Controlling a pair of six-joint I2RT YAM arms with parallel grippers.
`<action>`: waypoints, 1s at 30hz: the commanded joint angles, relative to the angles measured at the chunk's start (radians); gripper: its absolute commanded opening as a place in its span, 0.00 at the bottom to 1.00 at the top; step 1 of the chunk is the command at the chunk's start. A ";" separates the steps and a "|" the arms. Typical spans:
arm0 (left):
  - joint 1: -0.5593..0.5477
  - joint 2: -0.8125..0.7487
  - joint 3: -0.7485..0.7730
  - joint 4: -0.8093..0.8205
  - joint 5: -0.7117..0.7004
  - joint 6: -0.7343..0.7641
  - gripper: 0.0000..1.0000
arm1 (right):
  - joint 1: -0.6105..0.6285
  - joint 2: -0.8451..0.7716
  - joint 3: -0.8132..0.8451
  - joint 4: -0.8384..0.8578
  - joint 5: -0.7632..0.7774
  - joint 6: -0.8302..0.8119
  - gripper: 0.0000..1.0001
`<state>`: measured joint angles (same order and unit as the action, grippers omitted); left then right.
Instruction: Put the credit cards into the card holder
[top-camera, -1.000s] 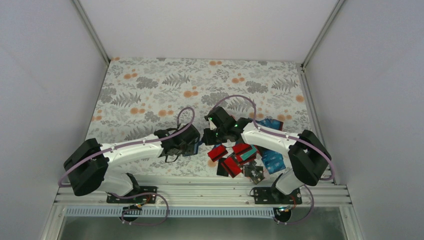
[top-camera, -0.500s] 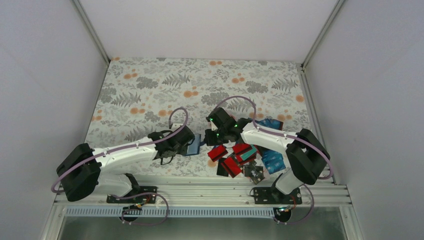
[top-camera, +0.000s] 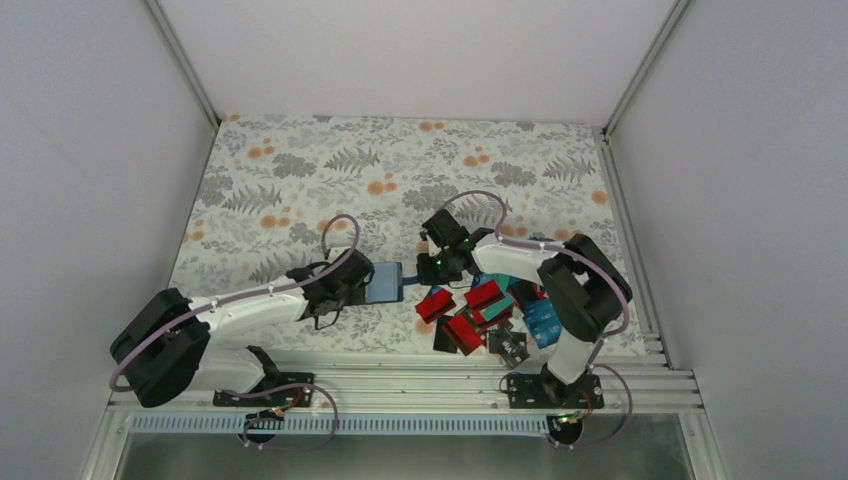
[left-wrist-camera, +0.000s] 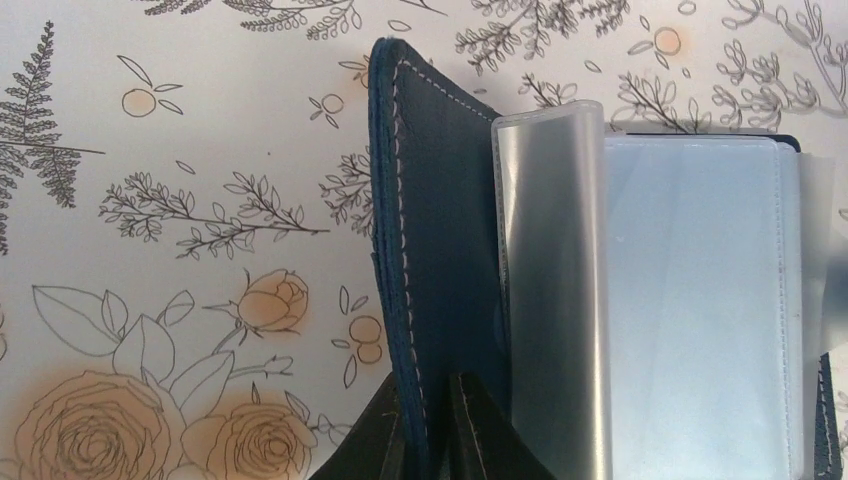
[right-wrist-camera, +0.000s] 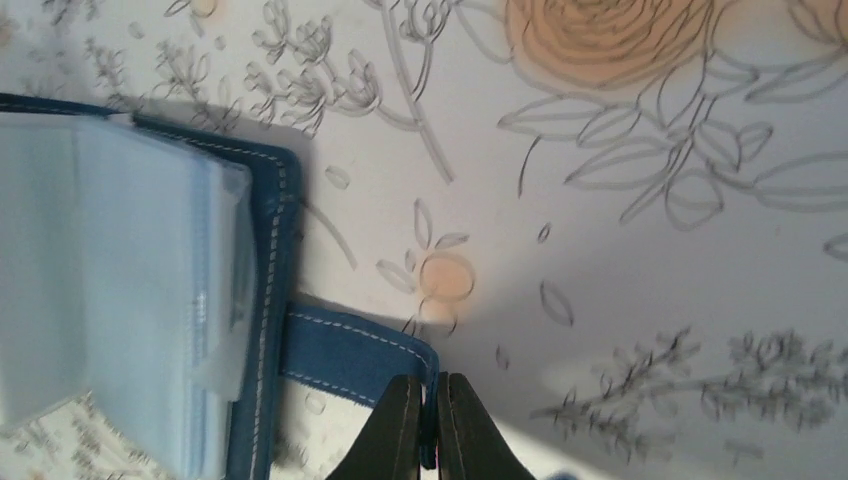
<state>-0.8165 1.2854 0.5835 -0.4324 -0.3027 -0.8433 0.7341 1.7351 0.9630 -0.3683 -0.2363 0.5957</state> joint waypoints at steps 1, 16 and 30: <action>0.049 -0.014 -0.044 0.038 0.008 0.000 0.09 | -0.042 0.057 0.048 0.009 0.025 -0.057 0.04; 0.087 -0.019 -0.105 0.121 0.041 -0.024 0.09 | -0.075 0.078 0.131 -0.060 -0.031 -0.137 0.05; 0.086 0.004 -0.073 0.203 0.113 0.046 0.08 | -0.062 -0.112 0.237 -0.157 -0.180 -0.173 0.50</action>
<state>-0.7349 1.2728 0.4992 -0.2577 -0.2276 -0.8288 0.6643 1.6924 1.1744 -0.5114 -0.3199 0.4301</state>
